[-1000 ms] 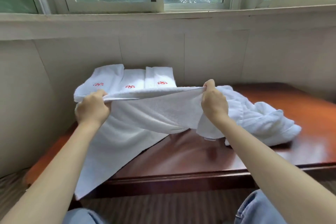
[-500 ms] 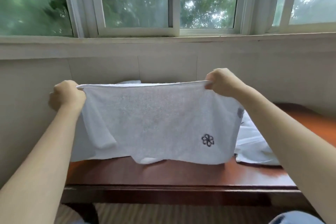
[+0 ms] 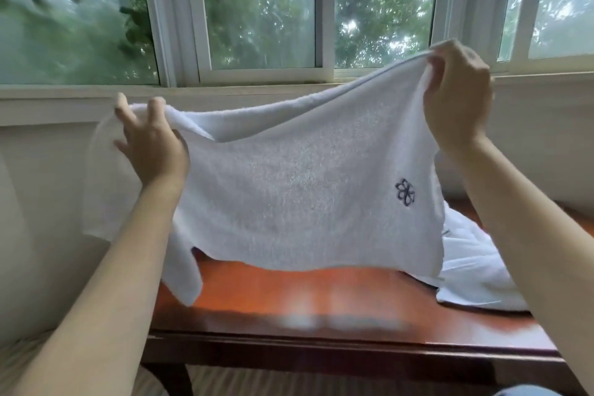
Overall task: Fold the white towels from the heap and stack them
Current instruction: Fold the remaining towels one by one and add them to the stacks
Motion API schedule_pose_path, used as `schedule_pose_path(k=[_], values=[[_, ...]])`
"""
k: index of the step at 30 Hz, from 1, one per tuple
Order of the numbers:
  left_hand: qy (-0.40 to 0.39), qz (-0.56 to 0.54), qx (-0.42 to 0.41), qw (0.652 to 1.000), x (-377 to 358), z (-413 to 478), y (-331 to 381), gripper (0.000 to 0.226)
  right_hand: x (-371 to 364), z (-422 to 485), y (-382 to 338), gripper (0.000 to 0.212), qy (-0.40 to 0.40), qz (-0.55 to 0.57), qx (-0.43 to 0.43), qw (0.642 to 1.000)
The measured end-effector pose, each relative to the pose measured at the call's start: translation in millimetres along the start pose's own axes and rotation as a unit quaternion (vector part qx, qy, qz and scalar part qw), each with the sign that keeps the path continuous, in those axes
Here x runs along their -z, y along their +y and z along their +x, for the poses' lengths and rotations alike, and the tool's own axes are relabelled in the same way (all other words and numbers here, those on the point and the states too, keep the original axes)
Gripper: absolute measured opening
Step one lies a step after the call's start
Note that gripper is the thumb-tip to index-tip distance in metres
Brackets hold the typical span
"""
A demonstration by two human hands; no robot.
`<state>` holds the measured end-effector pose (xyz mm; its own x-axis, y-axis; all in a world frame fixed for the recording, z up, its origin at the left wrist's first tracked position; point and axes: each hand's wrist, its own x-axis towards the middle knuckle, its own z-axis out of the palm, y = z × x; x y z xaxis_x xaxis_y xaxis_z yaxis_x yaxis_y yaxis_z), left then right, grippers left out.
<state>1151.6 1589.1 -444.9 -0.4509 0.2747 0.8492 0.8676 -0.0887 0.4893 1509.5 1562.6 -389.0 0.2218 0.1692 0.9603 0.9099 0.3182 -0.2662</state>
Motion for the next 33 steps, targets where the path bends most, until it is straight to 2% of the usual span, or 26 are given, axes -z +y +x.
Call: schedule_pose_path(k=[3,6,10,12,14,17,21,22,23,27,29,31,33], values=[[0.036,0.016,-0.01,0.999,-2,16,14,0.043,-1,23,3,0.03,0.019,-0.002,0.008,1.0],[0.028,0.056,-0.022,0.998,-18,29,12,0.032,-20,30,18,0.028,-0.012,-0.007,-0.004,1.0],[-0.038,0.06,-0.016,0.997,-65,30,-16,0.035,-69,13,64,0.022,-0.163,-0.041,-0.051,0.984],[-0.123,0.048,-0.011,0.991,-99,21,-33,0.042,-100,-7,92,0.022,-0.266,-0.105,-0.051,0.957],[-0.271,0.053,0.002,0.961,-139,2,-50,0.052,-134,-34,117,0.025,-0.35,-0.174,-0.028,0.92],[-0.463,0.121,0.024,0.878,-189,-53,-73,0.065,-181,-90,143,0.029,-0.45,-0.252,-0.003,0.857],[-0.601,0.164,0.02,0.782,-226,-154,-98,0.062,-215,-181,160,0.012,-0.525,-0.267,0.028,0.808],[-0.621,0.174,0.016,0.764,-229,-178,-102,0.058,-220,-200,164,0.025,-0.527,-0.274,0.027,0.804],[-0.622,0.186,0.01,0.761,-229,-198,-105,0.054,-223,-220,168,0.027,-0.54,-0.285,0.029,0.792],[-0.516,0.201,-0.05,0.831,-224,-229,-110,0.042,-220,-281,169,0.033,-0.557,-0.295,0.01,0.776],[-0.515,0.195,-0.057,0.833,-224,-231,-110,0.039,-215,-293,170,0.032,-0.536,-0.289,-0.008,0.793],[-0.536,0.192,-0.041,0.821,-222,-232,-104,0.04,-213,-294,175,0.031,-0.516,-0.258,-0.012,0.817],[-0.557,0.182,-0.036,0.809,-220,-235,-92,0.04,-210,-291,176,0.03,-0.52,-0.232,-0.013,0.822]])
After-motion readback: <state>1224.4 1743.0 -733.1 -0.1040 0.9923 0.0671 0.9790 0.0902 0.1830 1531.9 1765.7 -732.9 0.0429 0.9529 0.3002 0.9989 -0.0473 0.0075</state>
